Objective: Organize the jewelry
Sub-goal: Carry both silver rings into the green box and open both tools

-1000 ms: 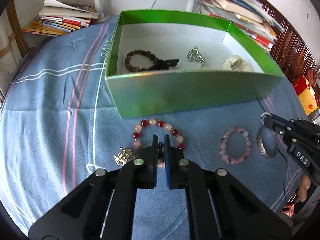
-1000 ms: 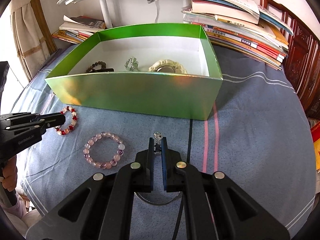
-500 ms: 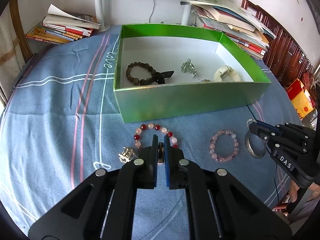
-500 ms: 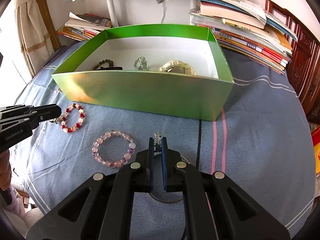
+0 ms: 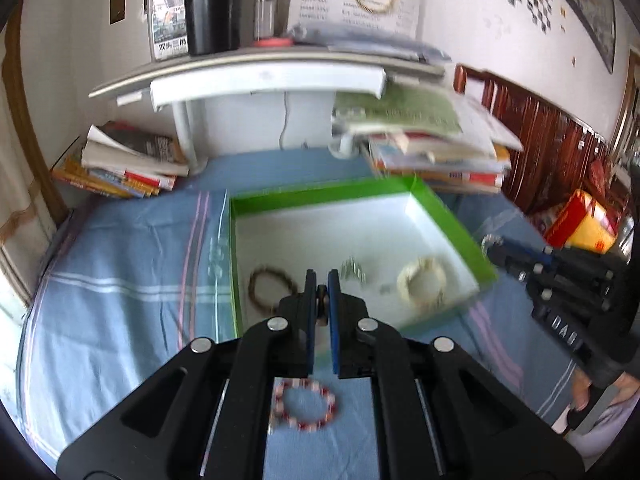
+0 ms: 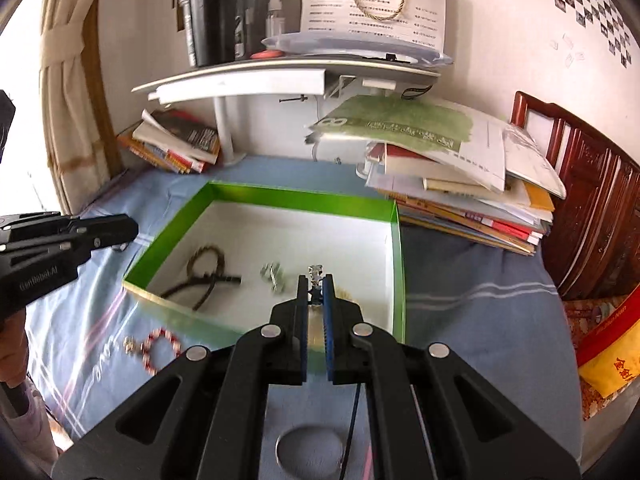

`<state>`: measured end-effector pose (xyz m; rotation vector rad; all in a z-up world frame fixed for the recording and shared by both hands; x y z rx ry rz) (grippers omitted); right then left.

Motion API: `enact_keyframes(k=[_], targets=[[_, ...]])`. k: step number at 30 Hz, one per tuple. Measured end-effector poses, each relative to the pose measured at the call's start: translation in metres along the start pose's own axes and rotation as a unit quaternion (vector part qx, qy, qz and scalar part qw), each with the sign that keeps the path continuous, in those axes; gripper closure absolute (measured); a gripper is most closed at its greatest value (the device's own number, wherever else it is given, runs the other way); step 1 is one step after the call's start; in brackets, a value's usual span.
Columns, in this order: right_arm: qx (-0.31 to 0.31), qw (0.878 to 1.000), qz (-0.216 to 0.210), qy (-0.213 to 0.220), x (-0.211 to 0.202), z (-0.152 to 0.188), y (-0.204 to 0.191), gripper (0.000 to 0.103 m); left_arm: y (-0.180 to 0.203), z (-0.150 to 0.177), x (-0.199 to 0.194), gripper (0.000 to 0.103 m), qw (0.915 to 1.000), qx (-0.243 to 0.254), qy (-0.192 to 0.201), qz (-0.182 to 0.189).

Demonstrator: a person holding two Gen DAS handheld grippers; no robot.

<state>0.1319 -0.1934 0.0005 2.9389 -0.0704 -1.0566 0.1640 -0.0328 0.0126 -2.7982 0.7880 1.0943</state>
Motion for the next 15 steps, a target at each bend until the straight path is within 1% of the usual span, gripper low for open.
enact_keyframes(k=[3,5,7,10,12,13,14,15], targets=[[0.01,1.0,0.01,-0.026,0.03,-0.003,0.003,0.096,-0.006,-0.015,0.017,0.097,0.9998,-0.013,-0.003,0.013],[0.01,0.999,0.01,-0.047,0.046,0.002,0.0,0.096,-0.009,-0.019,0.036,0.097,0.9994,-0.021,-0.017,0.023],[0.008,0.998,0.001,-0.063,0.057,0.009,-0.004,0.096,-0.01,-0.014,0.061,0.097,0.998,-0.03,-0.046,0.033],[-0.002,0.997,0.001,-0.077,0.07,0.017,-0.012,0.096,-0.01,-0.002,0.089,0.097,0.9955,-0.035,-0.079,0.038],[-0.003,0.997,0.001,-0.081,0.073,0.02,-0.014,0.091,-0.01,0.005,0.104,0.096,0.994,-0.04,-0.095,0.036],[0.0,0.997,-0.001,-0.081,0.074,0.02,-0.014,0.081,-0.012,0.008,0.107,0.087,0.9936,-0.046,-0.098,0.034],[0.002,0.997,-0.003,-0.081,0.073,0.019,-0.013,0.073,-0.014,0.009,0.108,0.08,0.9932,-0.05,-0.1,0.033],[0.007,0.997,-0.005,-0.08,0.07,0.019,-0.012,0.072,-0.016,0.008,0.106,0.066,0.9932,-0.054,-0.098,0.033]])
Point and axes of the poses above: each gripper's, at about its wrist camera, not at the fingertips, and x roughly the way its jaws point, y to its right, z to its underside, the point moved 5 cm from there along x, roughly the way its jaws point, and after that the axes turned 8 degrees about z, right-handed, at the moved point
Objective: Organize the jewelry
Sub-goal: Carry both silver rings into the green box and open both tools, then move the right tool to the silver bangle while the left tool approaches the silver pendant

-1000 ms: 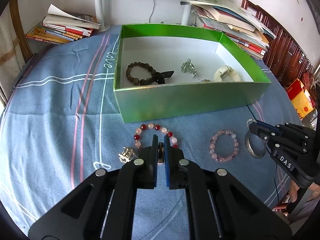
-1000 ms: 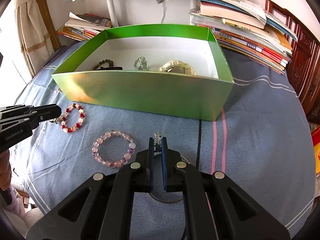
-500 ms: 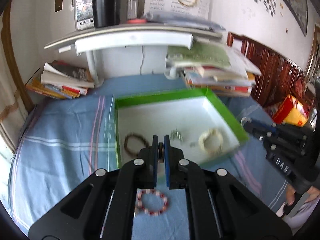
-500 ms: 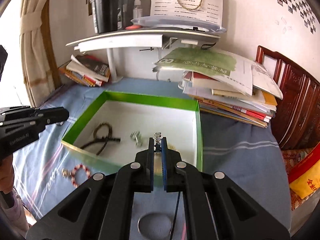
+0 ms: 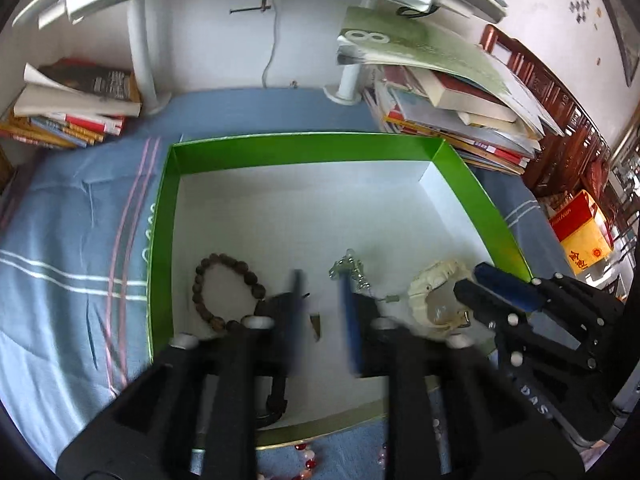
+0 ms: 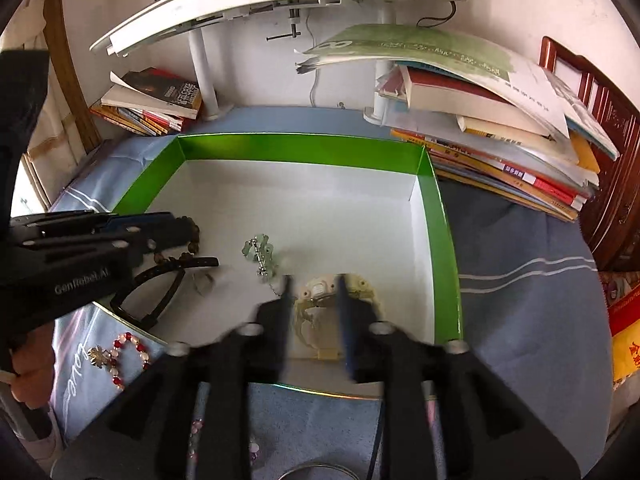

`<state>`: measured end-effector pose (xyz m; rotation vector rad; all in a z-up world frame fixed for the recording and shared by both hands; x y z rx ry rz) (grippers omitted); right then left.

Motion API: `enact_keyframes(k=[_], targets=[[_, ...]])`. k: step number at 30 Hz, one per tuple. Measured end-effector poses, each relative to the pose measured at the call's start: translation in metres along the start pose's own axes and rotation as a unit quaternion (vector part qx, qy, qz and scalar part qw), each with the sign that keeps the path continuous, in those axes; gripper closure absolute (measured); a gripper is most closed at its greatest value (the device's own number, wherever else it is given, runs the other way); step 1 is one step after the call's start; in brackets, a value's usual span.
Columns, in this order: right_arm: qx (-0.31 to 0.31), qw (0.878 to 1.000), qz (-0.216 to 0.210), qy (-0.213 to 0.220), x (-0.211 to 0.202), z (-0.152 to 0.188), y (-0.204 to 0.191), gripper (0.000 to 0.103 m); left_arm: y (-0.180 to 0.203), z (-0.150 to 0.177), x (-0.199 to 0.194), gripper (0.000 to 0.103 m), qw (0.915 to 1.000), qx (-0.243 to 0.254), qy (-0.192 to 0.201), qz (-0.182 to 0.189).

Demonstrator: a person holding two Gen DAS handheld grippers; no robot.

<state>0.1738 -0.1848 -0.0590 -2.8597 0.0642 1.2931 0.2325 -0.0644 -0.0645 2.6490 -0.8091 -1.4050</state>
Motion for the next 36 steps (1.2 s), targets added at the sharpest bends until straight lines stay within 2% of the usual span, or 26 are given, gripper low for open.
enact_keyframes(k=[1,3,6,8,10,14,17,21,27,30,34,36], targets=[[0.003,1.0,-0.002,0.002,-0.003,0.001,0.002,0.072,-0.002,0.0,-0.005,0.058,1.0,-0.002,0.007,-0.001],[0.009,1.0,-0.006,0.011,-0.015,0.003,0.007,0.071,-0.005,0.001,-0.019,0.052,0.9998,-0.002,0.021,-0.005],[0.018,0.999,-0.011,0.025,-0.038,0.015,0.015,0.06,-0.015,0.012,-0.054,0.034,0.998,-0.004,0.053,-0.035],[0.017,0.999,-0.017,0.03,-0.049,0.026,0.017,0.049,-0.023,0.022,-0.07,0.028,0.996,-0.002,0.065,-0.062],[0.015,0.999,-0.019,0.027,-0.054,0.041,0.019,0.044,-0.033,0.04,-0.08,0.021,0.9941,-0.006,0.065,-0.087],[0.019,0.999,-0.029,-0.005,-0.046,0.068,0.019,0.04,-0.055,0.077,-0.079,0.019,0.9931,-0.028,0.031,-0.11],[0.02,0.999,-0.017,-0.036,-0.034,0.086,0.019,0.04,-0.071,0.101,-0.072,0.019,0.9913,-0.046,0.001,-0.124],[0.011,0.999,-0.006,-0.052,-0.033,0.098,0.02,0.037,-0.076,0.125,-0.063,0.019,0.991,-0.059,-0.024,-0.118],[-0.015,0.998,-0.006,-0.062,-0.042,0.117,0.019,0.033,-0.065,0.136,-0.055,0.019,0.9919,-0.032,-0.036,-0.118],[-0.036,0.997,-0.005,-0.072,-0.043,0.127,0.013,0.032,-0.063,0.136,-0.051,0.019,0.9919,-0.036,-0.04,-0.115],[-0.032,0.996,-0.019,-0.081,-0.039,0.132,0.008,0.032,-0.061,0.136,-0.048,0.018,0.9921,-0.038,-0.044,-0.111],[-0.037,0.995,-0.006,-0.089,-0.033,0.133,0.006,0.032,-0.061,0.138,-0.047,0.018,0.9922,-0.037,-0.046,-0.109]])
Point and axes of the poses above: each gripper's, at about its wrist camera, not at the fingertips, and x roughly the way its jaws point, y to its right, z to its underside, the point moved 5 cm from there along x, roughly the way its jaws point, and after that the axes turned 8 degrees about z, right-handed, at the moved point
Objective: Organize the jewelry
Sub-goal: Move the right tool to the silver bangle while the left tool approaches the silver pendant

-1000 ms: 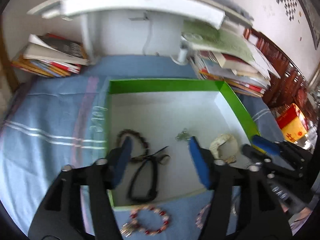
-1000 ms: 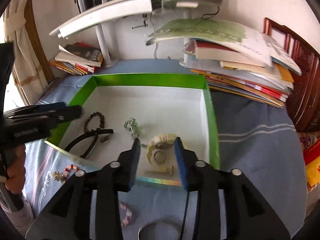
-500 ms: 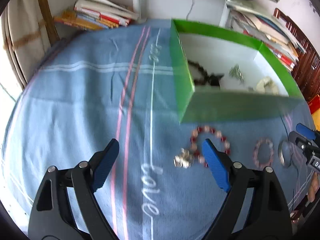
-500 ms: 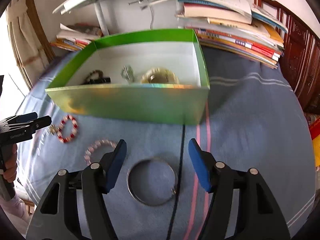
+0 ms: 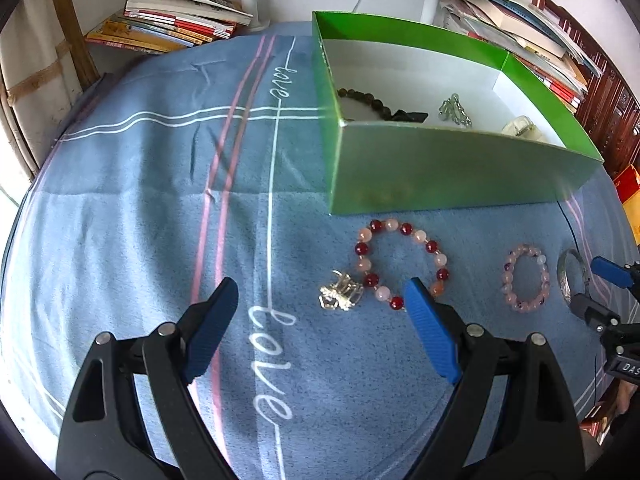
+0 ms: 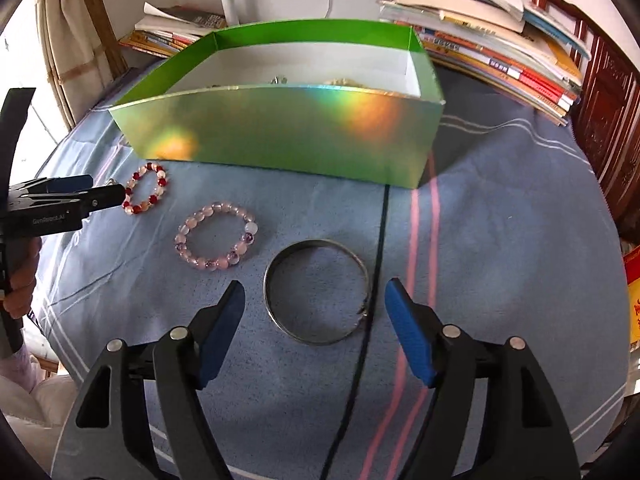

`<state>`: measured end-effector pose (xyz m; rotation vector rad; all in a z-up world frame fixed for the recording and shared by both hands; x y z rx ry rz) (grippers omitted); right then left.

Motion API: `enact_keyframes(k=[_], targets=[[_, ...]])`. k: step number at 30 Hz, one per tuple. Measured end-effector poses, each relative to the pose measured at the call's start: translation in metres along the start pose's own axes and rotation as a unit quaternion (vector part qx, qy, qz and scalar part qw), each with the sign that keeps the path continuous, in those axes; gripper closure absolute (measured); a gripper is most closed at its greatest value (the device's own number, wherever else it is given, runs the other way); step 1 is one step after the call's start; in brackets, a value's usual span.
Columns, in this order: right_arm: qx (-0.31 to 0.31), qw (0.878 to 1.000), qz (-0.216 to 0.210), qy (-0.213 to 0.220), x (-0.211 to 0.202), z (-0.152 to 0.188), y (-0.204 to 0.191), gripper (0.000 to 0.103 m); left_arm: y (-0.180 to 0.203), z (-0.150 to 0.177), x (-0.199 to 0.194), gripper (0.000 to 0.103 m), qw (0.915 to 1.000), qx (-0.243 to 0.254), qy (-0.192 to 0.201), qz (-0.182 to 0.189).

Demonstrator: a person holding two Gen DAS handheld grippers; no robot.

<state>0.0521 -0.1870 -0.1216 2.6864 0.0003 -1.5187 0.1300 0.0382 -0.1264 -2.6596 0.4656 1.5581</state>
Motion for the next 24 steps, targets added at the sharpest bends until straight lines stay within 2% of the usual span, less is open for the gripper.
enact_keyframes(k=[2,6,12,18,24], targets=[[-0.007,1.0,0.02,-0.002,0.004,0.0,0.001,0.032,0.002,0.002,0.002,0.018,1.0,0.001,-0.003,0.0],[0.001,1.0,0.031,-0.001,0.007,-0.004,0.01,0.032,0.003,0.003,0.004,0.018,1.0,0.002,-0.007,0.003],[0.063,0.996,0.058,0.001,0.015,-0.014,0.04,0.031,0.01,0.004,0.008,0.018,0.9999,0.008,-0.01,0.011],[0.059,0.997,0.039,0.017,0.006,-0.017,0.034,0.031,0.018,0.006,0.009,0.018,0.9998,0.016,-0.011,0.01],[0.072,0.997,0.036,0.013,0.009,-0.019,0.035,0.031,0.029,0.008,0.012,0.018,0.9993,0.026,-0.017,0.019]])
Point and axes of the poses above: each gripper's, at about its wrist camera, not at the fingertips, and x roughly the way its jaws point, y to its right, z to its underside, the point moved 5 cm from there along x, roughly the way its jaws point, and after that the axes turned 8 degrees about z, right-handed, at the moved point
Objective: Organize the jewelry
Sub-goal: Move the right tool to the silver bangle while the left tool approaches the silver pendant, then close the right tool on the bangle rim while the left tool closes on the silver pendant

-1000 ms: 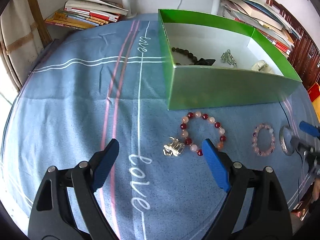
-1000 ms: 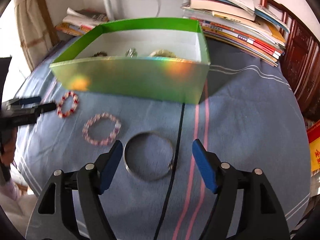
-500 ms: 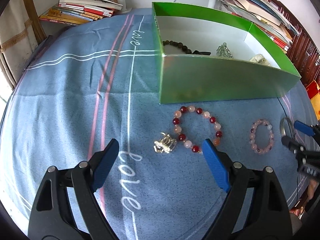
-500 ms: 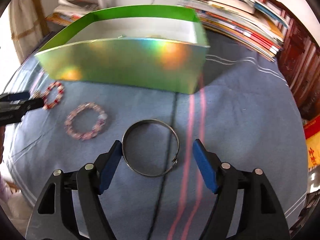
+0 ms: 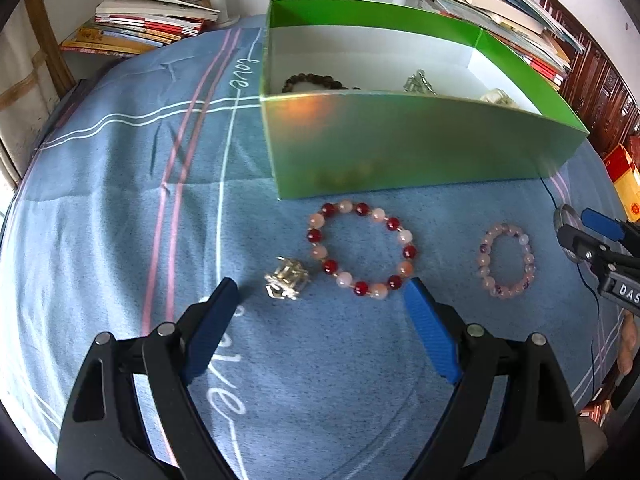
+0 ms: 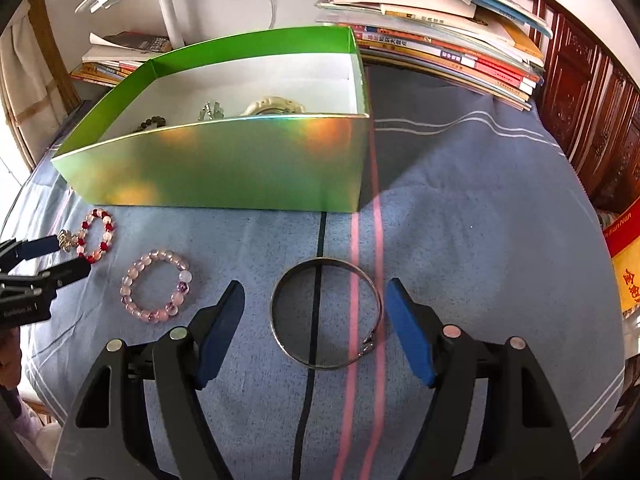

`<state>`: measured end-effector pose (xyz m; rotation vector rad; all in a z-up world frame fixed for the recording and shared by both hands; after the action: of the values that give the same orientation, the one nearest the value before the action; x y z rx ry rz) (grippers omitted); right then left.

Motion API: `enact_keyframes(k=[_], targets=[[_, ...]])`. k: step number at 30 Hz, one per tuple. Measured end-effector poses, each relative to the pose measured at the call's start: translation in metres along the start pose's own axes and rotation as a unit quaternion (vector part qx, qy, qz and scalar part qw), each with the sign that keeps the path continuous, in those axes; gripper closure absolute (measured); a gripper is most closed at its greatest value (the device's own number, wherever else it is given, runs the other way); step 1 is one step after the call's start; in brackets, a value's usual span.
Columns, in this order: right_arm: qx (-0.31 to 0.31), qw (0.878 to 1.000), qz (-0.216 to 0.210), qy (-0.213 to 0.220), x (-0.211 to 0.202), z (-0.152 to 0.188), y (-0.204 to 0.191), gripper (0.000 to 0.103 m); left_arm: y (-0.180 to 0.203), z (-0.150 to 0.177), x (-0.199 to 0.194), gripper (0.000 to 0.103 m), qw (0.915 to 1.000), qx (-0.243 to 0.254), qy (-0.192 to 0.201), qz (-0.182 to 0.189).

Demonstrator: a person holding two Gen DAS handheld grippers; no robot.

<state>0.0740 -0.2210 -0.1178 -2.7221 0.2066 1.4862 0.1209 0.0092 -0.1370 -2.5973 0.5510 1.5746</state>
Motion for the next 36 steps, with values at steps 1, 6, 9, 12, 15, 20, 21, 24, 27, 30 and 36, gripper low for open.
enact_keyframes(k=[1,6,9,12,15,20,21,24,27,30,36], targets=[[0.002,1.0,0.0,-0.001,0.0,0.0,0.0,0.031,0.001,0.001,0.0,0.018,1.0,0.001,-0.001,0.001],[0.003,1.0,0.001,-0.008,0.007,0.001,0.001,0.031,0.01,0.004,0.002,0.017,0.9999,0.01,-0.002,0.007],[0.003,1.0,-0.001,-0.008,0.007,0.001,0.004,0.031,0.019,0.004,0.003,0.016,0.9994,0.021,0.002,0.027],[0.007,1.0,0.0,-0.005,0.005,0.0,0.008,0.031,0.031,0.006,0.002,0.016,0.9975,0.032,-0.003,0.063],[0.007,1.0,-0.006,-0.001,-0.001,0.0,0.007,0.031,0.04,0.01,-0.001,0.016,0.995,0.039,-0.009,0.092],[-0.018,0.999,-0.028,0.009,-0.011,0.0,-0.009,0.031,0.027,0.011,-0.002,0.016,0.9975,0.019,-0.006,0.067],[-0.022,0.999,-0.029,0.008,-0.01,0.0,-0.012,0.031,0.023,0.01,-0.002,0.016,0.9979,0.014,-0.005,0.064],[-0.033,0.999,-0.039,0.002,-0.006,0.003,-0.023,0.031,0.014,0.01,-0.005,0.016,0.9985,0.003,-0.002,0.054],[-0.046,0.998,-0.042,-0.005,-0.001,0.007,-0.031,0.031,0.005,0.011,-0.007,0.017,0.9987,-0.008,0.003,0.05],[-0.053,0.998,-0.039,-0.005,0.001,0.008,-0.035,0.031,-0.003,0.008,-0.009,0.027,0.9987,-0.02,0.012,0.046],[-0.064,0.997,-0.038,0.0,0.001,0.008,-0.039,0.031,-0.005,0.001,-0.008,0.05,0.9989,-0.016,0.026,0.035]])
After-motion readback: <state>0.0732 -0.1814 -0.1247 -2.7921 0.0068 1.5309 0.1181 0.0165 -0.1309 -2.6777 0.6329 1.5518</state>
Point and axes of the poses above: each gripper's, at about its wrist camera, not at the fingertips, and x roughly the way its jaws point, y to its right, z to its underside, the point moved 5 cm from there along x, roughly the way its jaws point, and after that the axes turned 8 degrees about z, right-handed, at the moved point
